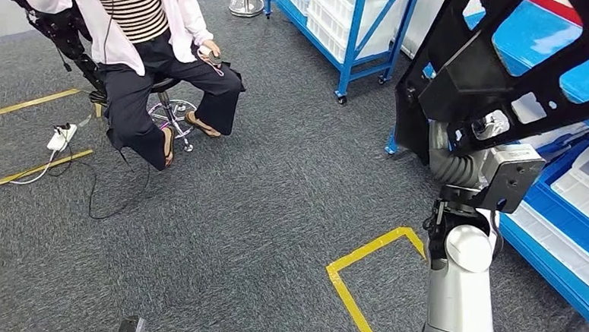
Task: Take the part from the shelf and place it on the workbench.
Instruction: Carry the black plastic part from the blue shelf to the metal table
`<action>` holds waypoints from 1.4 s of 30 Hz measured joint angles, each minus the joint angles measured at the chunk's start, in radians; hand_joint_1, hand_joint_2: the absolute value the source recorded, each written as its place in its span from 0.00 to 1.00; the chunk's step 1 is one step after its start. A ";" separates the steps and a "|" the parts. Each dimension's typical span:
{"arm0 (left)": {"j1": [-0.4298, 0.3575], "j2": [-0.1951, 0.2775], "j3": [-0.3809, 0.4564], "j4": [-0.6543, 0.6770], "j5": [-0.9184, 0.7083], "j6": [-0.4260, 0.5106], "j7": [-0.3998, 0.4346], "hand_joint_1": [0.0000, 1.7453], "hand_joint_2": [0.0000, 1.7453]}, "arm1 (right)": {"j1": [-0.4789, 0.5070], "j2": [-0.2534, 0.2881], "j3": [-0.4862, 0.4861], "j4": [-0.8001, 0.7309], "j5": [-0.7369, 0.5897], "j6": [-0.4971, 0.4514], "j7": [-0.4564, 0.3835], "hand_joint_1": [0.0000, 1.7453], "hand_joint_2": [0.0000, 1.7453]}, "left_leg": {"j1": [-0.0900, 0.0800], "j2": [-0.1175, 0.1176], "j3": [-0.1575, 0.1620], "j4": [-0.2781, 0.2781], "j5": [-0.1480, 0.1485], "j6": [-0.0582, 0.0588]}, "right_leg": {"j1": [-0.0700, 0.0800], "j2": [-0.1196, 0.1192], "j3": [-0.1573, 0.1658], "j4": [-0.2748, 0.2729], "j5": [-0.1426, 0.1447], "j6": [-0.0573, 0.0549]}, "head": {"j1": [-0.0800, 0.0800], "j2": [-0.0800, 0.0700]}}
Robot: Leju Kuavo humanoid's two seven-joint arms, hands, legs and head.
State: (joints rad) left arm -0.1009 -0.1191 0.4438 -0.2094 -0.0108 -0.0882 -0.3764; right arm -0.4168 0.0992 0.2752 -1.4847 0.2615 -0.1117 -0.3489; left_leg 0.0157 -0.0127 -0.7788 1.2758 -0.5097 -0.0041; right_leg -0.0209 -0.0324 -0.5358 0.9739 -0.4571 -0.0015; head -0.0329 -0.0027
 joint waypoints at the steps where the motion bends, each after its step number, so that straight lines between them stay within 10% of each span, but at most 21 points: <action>1: 0.000 0.000 0.001 0.000 -0.001 0.002 0.000 0.00 1.00 | 0.000 0.000 0.000 0.001 0.000 0.000 0.000 1.00 1.00 | 0.010 0.006 -0.005 0.006 0.007 -0.008 | -0.003 -0.011 0.000 0.001 -0.002 0.003 | 0.000 0.000; 5: -0.006 -0.007 0.004 0.000 -0.004 0.008 -0.002 0.00 1.00 | -0.006 0.000 -0.001 0.002 0.004 0.005 0.003 1.00 1.00 | 0.038 0.063 0.108 -0.195 0.093 -0.041 | -0.012 -0.049 -0.001 0.021 -0.025 0.039 | -0.001 0.000; 10: -0.011 -0.007 0.006 0.000 -0.019 0.005 -0.002 0.00 1.00 | -0.022 0.001 -0.001 0.005 0.016 0.009 0.018 1.00 1.00 | 0.013 0.032 0.116 -0.226 0.096 0.012 | -0.017 -0.060 0.000 0.033 -0.041 0.072 | 0.015 0.000; 16: -0.020 -0.005 0.006 -0.001 -0.036 -0.005 0.008 0.00 1.00 | -0.004 -0.018 -0.014 0.003 0.020 0.007 0.029 1.00 1.00 | -0.011 -0.042 0.116 -0.229 0.100 0.049 | 0.007 0.029 -0.165 0.331 -0.147 0.036 | 0.023 0.000; 21: -0.022 -0.012 0.006 -0.001 -0.039 -0.007 0.009 0.00 1.00 | -0.002 -0.022 -0.026 -0.012 0.027 0.007 0.032 1.00 1.00 | -0.027 -0.101 0.117 -0.228 0.104 0.055 | 0.048 0.092 -0.063 0.071 -0.017 0.004 | 0.022 0.000; 24: -0.021 -0.015 0.007 -0.001 -0.036 -0.009 0.009 0.00 1.00 | -0.003 -0.020 -0.027 -0.015 0.032 0.007 0.033 1.00 1.00 | -0.028 -0.123 0.113 -0.230 0.108 0.049 | 0.046 0.079 -0.048 0.045 -0.003 -0.012 | 0.024 0.000; 30: -0.023 -0.011 0.007 -0.001 -0.028 -0.007 0.007 0.00 1.00 | -0.008 -0.013 -0.026 -0.015 0.035 0.012 0.035 1.00 1.00 | -0.015 0.000 0.007 -0.006 -0.018 0.011 | 0.036 0.012 -0.033 0.021 0.008 -0.026 | 0.022 0.000; 32: -0.021 -0.010 0.007 -0.001 -0.026 -0.006 0.006 0.00 1.00 | -0.008 -0.011 -0.026 -0.014 0.037 0.015 0.036 1.00 1.00 | -0.003 0.011 0.007 -0.001 -0.006 -0.003 | 0.032 -0.012 -0.035 0.022 0.007 -0.025 | 0.021 0.000; 34: -0.021 -0.007 0.007 -0.001 -0.023 -0.005 0.004 0.00 1.00 | -0.014 -0.007 -0.025 -0.014 0.039 0.018 0.038 1.00 1.00 | 0.004 0.040 0.075 -0.122 0.048 -0.012 | 0.028 -0.034 -0.035 0.025 0.003 -0.018 | 0.021 0.000; 37: -0.022 -0.006 0.007 -0.001 -0.018 -0.007 0.001 0.00 1.00 | -0.029 0.001 -0.021 -0.013 0.043 0.020 0.041 1.00 1.00 | -0.003 0.076 0.141 -0.238 0.079 0.002 | 0.033 -0.058 -0.035 0.033 -0.006 0.000 | 0.023 0.000; 40: -0.020 -0.003 0.008 -0.001 -0.017 -0.009 -0.002 0.00 1.00 | -0.038 0.009 -0.016 -0.010 0.045 0.021 0.044 1.00 1.00 | -0.009 0.045 0.141 -0.246 0.086 0.029 | 0.033 -0.073 -0.033 0.036 -0.014 0.017 | 0.027 0.000; 42: -0.020 -0.001 0.009 -0.001 -0.013 -0.013 -0.002 0.00 1.00 | -0.041 0.012 -0.015 -0.009 0.047 0.021 0.046 1.00 1.00 | -0.006 0.024 0.145 -0.255 0.095 0.044 | 0.027 -0.037 -0.056 0.091 -0.046 0.020 | 0.028 0.000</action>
State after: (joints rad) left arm -0.1209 -0.1204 0.4525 -0.2109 -0.0237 -0.1007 -0.3789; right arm -0.4579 0.1113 0.2605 -1.4937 0.3081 -0.0908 -0.3032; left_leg 0.0096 0.0113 -0.6336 1.0204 -0.4150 0.0396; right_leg 0.0057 -0.0693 -0.5917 1.0645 -0.5035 0.0187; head -0.0050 -0.0027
